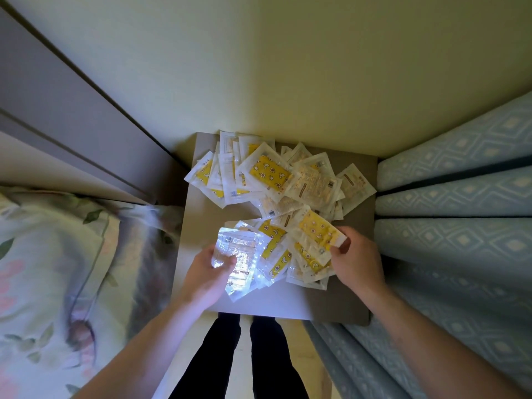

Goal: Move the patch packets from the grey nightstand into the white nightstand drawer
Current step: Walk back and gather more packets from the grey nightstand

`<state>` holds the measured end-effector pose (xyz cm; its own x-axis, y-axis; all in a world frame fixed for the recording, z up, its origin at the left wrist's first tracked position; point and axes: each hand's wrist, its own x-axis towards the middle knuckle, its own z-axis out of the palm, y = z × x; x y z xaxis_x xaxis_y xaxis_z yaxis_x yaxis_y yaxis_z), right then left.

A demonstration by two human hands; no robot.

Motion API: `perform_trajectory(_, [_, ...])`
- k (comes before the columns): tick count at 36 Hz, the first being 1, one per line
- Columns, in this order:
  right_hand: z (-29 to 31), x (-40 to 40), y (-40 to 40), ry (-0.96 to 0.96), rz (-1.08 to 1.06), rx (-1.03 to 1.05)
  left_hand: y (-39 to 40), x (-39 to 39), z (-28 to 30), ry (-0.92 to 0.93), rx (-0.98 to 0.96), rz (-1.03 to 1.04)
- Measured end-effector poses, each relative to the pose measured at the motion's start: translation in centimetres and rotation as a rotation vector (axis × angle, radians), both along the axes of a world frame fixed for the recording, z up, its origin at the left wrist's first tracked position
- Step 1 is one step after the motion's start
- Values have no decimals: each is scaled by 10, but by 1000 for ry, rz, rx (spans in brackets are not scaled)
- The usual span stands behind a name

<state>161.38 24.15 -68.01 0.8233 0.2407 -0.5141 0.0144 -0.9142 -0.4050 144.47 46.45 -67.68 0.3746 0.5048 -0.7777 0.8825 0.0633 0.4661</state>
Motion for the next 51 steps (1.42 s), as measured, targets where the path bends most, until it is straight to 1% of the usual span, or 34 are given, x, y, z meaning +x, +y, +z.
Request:
perform_trajectory(2, [2, -3, -4, 72, -66, -26, 1, 0, 1, 4, 2, -6])
perform_trajectory(4, [4, -4, -6, 133, -79, -65, 2, 1, 0, 1, 1, -6])
perform_trajectory(7, [7, -3, -4, 176, 0, -167, 3, 2, 0, -4, 0, -7])
perform_trajectory(9, [4, 0, 0, 156, 70, -256, 3, 4, 1, -13, 6, -20])
perform_trajectory(10, [3, 2, 3, 145, 94, -267, 3, 5, 1, -20, 5, -24])
perform_trajectory(15, [-6, 10, 25, 172, 151, -181, 1, 8, 2, -17, 0, -35])
perform_trajectory(17, [-10, 8, 33, 151, 162, -163, 1, 9, 2, -11, -1, -31])
perform_trajectory(22, [-20, 4, 40, 59, 216, -208, -2, 9, 3, -28, 0, -35])
perform_trajectory(28, [-17, 8, 41, 59, 248, -240, 3, 8, 3, -35, 5, -13])
perform_trajectory(33, [-18, 8, 41, 108, 228, -210, 4, 7, 5, -28, -5, 14])
perform_trajectory(38, [-16, 10, 40, 265, 142, -118, 4, 6, 10, -36, -12, 9])
perform_trajectory(42, [-16, 13, 37, 284, 100, -37, 5, 4, 14, -32, -9, 4])
perform_trajectory(47, [-13, 13, 33, 345, -38, 57, 8, 0, 19, -49, -20, 16])
perform_trajectory(51, [-8, 11, 26, 355, -137, 143, 9, -5, 25, -59, -1, -3])
